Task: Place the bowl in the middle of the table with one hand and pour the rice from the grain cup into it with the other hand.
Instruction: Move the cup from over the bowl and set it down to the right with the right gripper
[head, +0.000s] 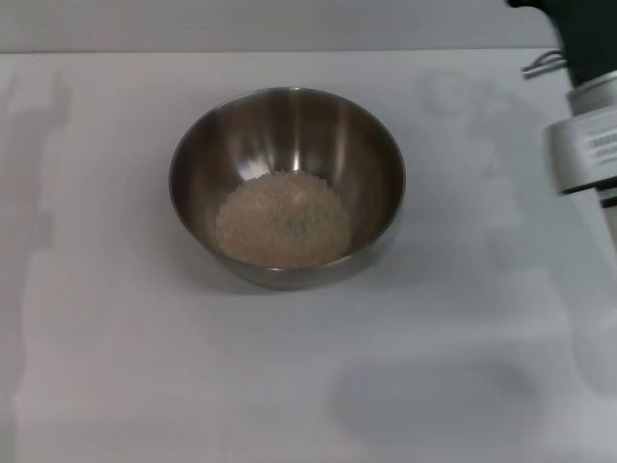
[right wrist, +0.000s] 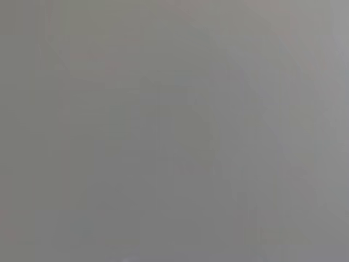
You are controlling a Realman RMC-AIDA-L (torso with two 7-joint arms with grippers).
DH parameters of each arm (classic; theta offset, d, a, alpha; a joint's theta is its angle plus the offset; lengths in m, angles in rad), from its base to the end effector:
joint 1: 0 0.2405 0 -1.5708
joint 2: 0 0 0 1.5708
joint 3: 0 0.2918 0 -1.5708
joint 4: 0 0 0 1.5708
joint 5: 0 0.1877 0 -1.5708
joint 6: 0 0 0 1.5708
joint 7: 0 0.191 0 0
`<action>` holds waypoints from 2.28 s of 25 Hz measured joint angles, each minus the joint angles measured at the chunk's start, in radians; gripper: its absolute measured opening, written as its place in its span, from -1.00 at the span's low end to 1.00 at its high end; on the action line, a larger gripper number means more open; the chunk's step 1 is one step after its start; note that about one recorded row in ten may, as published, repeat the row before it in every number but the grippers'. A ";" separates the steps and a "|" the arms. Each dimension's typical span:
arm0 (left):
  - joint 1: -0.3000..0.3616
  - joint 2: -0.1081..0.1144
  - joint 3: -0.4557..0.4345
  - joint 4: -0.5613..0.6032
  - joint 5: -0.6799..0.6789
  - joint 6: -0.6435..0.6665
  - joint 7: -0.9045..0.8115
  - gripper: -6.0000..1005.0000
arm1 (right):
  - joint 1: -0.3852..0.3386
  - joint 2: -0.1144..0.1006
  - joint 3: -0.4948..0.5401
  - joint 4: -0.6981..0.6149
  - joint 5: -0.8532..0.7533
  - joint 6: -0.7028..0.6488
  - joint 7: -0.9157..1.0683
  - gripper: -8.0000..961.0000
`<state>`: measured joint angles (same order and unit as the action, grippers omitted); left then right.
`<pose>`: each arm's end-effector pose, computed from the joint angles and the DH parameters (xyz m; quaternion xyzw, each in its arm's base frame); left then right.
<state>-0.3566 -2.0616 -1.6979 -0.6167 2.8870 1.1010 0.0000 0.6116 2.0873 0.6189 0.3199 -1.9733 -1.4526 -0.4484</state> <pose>-0.2829 0.4097 0.1128 -0.5560 -0.0897 -0.3703 0.7387 0.2020 0.4121 0.0006 -0.6392 -0.0487 0.3302 0.6929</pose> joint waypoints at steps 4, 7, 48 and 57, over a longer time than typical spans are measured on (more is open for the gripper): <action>-0.002 0.000 0.000 0.007 0.000 0.002 0.000 0.32 | -0.017 -0.003 0.001 -0.024 0.065 0.134 0.249 -0.93; -0.001 0.000 0.002 0.007 0.000 0.005 0.000 0.32 | -0.018 -0.003 0.001 -0.039 0.075 0.260 0.352 -0.93; 0.004 0.000 0.021 0.018 0.000 0.047 0.002 0.35 | -0.028 -0.001 -0.029 -0.056 0.051 0.667 0.393 -0.21; 0.004 0.002 0.029 0.008 0.000 0.047 0.004 0.36 | -0.061 -0.001 -0.037 -0.072 0.052 0.606 0.393 -0.17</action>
<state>-0.3531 -2.0600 -1.6688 -0.6092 2.8870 1.1475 0.0038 0.5509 2.0860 0.5817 0.2477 -1.9211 -0.8468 -0.0552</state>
